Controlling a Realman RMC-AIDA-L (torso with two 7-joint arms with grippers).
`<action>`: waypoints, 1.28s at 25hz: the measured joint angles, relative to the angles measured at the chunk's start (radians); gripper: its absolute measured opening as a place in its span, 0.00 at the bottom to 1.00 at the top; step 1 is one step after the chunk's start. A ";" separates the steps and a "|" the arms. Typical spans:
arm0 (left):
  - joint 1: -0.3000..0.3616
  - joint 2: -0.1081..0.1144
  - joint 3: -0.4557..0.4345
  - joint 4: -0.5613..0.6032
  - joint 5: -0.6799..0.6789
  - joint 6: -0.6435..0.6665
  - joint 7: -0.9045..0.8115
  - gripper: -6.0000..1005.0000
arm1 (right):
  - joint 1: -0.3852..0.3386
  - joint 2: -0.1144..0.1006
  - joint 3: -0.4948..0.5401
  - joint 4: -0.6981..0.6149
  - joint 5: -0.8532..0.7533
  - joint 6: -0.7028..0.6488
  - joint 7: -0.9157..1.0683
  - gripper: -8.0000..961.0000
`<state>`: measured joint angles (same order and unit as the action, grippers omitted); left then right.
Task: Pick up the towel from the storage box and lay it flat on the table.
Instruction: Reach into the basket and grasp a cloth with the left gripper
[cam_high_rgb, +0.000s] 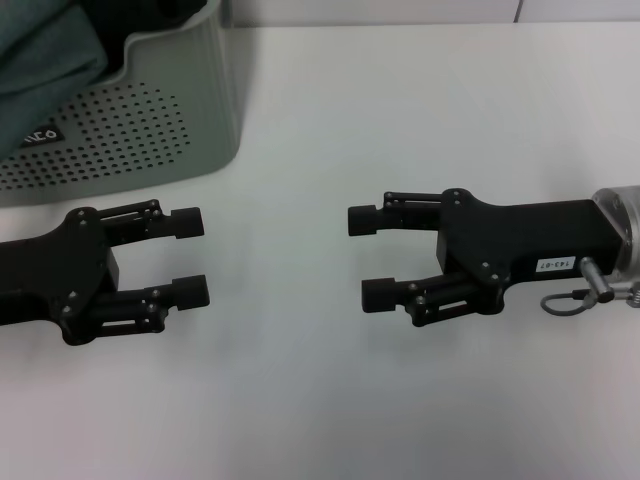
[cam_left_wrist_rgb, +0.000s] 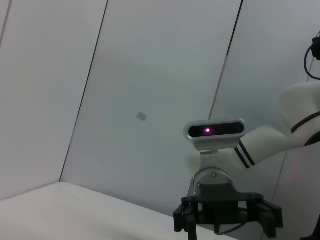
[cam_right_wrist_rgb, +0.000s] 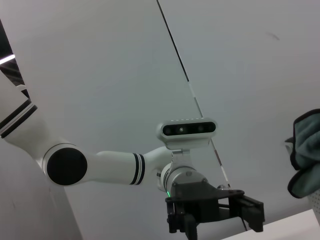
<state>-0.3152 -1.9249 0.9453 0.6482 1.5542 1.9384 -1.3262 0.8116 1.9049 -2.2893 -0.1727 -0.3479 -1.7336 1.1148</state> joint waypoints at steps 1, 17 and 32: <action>0.000 0.000 0.000 0.000 0.000 0.000 -0.002 0.75 | 0.001 0.001 0.000 -0.002 0.000 0.004 -0.001 0.89; 0.017 -0.018 -0.013 0.005 -0.006 -0.001 0.066 0.73 | -0.010 0.020 0.002 -0.004 -0.023 0.011 -0.088 0.89; 0.043 -0.081 -0.589 0.533 0.010 -0.237 -0.397 0.71 | -0.124 0.027 0.180 0.026 -0.024 0.172 -0.175 0.89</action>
<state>-0.2723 -2.0057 0.3562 1.1814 1.5647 1.7012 -1.7232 0.6874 1.9319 -2.1089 -0.1469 -0.3721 -1.5614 0.9394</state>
